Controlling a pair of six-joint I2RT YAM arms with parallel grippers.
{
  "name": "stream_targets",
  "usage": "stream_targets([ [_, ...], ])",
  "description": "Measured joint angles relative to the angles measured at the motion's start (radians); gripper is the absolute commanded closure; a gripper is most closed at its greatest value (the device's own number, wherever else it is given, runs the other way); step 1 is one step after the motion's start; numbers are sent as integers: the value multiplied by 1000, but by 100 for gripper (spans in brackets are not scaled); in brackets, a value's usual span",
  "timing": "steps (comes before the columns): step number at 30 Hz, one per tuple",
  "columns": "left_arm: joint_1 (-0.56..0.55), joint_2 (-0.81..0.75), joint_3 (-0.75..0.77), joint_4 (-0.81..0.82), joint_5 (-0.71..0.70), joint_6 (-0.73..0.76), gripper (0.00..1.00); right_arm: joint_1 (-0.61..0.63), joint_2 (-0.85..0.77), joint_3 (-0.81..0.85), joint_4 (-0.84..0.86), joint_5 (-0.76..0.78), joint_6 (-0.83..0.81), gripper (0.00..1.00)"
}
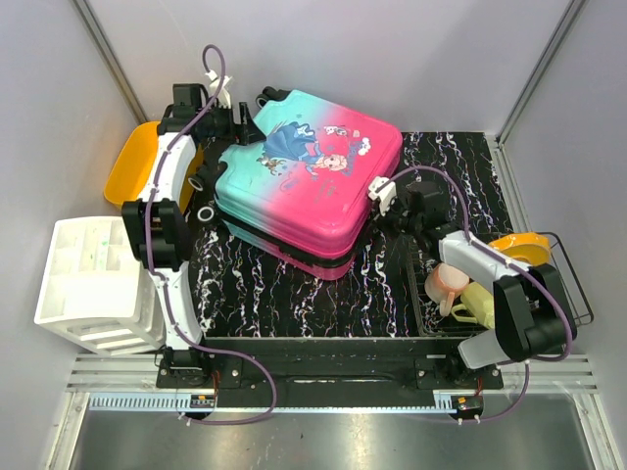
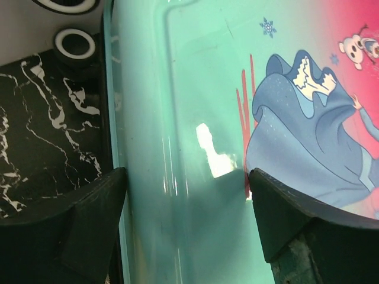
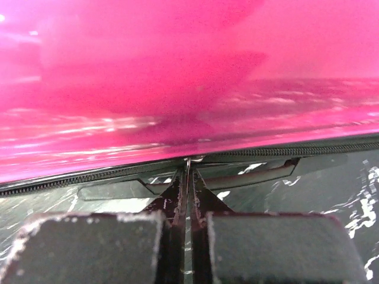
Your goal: Open, take out, and arrange the luggage
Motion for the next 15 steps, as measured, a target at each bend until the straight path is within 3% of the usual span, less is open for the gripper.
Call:
stream_targets([
  [5, -34, 16, 54, -39, -32, 103, 17, 29, -54, -4, -137, 31, 21, 100],
  [15, -42, 37, 110, -88, -31, 235, 17, -141, 32, 96, -160, -39, 6, 100],
])
